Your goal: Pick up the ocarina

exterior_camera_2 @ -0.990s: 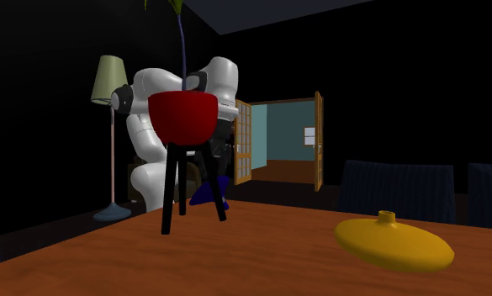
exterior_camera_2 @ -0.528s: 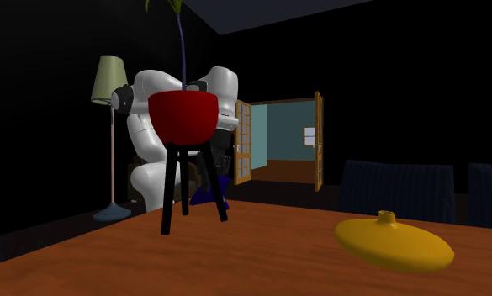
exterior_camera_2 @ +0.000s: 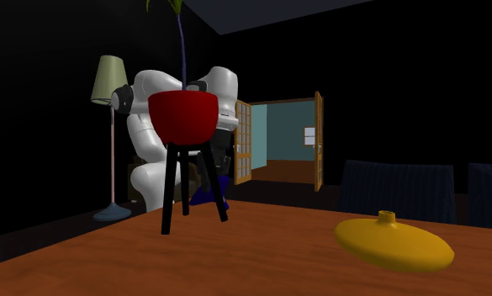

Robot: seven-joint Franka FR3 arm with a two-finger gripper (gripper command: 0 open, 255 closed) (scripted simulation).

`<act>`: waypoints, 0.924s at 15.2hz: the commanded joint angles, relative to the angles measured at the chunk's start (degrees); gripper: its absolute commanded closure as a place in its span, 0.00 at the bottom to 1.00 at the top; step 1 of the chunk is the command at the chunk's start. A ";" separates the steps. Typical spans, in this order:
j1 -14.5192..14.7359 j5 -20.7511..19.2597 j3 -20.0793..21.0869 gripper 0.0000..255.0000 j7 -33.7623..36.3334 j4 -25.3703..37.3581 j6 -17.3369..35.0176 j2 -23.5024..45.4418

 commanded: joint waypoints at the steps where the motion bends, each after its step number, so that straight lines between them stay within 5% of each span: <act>1: -0.03 0.00 -0.12 1.00 -0.11 0.06 -0.10 0.29; 14: 0.40 1.18 1.23 1.00 -1.48 9.67 -10.01 -0.07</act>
